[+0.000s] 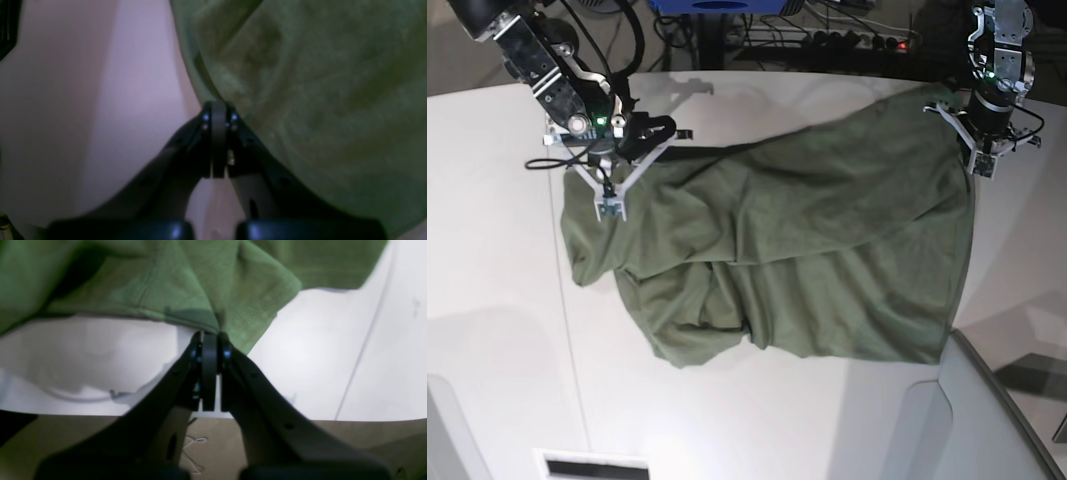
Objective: Layout the t-shirt on the table in an organized manner, then fold the t-shirt properly
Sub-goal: 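Regrasp the shirt edge with the right gripper and pull it toward the left gripper's side, then hold the shirt edge with both grippers and pull it taut apart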
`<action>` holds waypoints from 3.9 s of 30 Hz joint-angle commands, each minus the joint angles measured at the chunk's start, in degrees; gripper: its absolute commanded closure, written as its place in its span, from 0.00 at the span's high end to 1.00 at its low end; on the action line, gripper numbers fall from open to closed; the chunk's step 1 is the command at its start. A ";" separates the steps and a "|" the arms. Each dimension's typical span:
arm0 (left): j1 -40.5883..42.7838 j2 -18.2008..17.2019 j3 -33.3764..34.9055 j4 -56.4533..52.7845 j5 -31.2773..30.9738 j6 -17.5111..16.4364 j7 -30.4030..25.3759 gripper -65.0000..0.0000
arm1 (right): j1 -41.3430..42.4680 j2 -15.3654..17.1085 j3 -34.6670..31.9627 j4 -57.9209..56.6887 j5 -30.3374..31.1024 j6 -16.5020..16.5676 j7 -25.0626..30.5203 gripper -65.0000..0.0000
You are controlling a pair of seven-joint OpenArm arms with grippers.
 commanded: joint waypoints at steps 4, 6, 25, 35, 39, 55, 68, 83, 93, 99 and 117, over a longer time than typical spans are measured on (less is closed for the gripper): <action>-0.08 -0.90 -0.38 0.58 0.03 0.67 -0.97 0.00 | -0.89 2.56 0.37 0.80 -0.09 -0.17 0.01 0.00; -0.08 -0.90 -0.38 0.58 0.12 0.67 -0.97 0.00 | -1.42 4.15 0.37 0.63 -0.09 -0.17 0.10 0.00; 0.45 -2.04 -0.38 1.19 -0.23 0.67 -0.97 0.00 | -6.96 1.86 3.62 13.90 0.79 0.27 -5.00 0.67; 6.08 -4.41 -4.24 2.78 -17.20 0.41 -1.05 0.00 | -16.45 -1.83 7.67 9.95 22.59 -0.09 30.07 0.67; 7.84 -4.77 -4.33 2.95 -18.78 0.41 -1.14 0.00 | -17.25 -5.96 13.29 6.17 25.40 -0.09 31.57 0.67; 8.45 -3.45 -4.07 3.22 -18.78 0.41 -1.14 0.00 | -16.02 -12.91 25.95 -4.47 25.49 12.57 29.72 0.67; 7.31 -3.45 -4.24 2.69 -18.78 0.41 -0.79 0.00 | -10.92 -11.33 26.04 -12.65 31.64 14.68 27.70 0.67; 8.63 -3.01 -3.63 4.80 -19.13 0.32 -0.61 0.00 | -10.92 -10.80 25.95 -13.09 33.84 14.95 27.61 0.02; 19.71 2.62 -4.42 14.82 -31.26 0.32 -0.61 0.00 | -11.00 -10.80 25.86 -13.09 33.67 14.95 27.61 0.00; 24.54 3.06 -4.42 14.64 -46.38 0.32 -0.61 0.00 | -10.83 -9.39 25.60 -13.35 33.84 14.95 27.61 0.00; 20.76 11.23 -14.00 2.60 -61.77 -11.72 9.85 0.46 | -9.95 -8.51 25.78 -13.35 33.58 14.95 23.13 0.00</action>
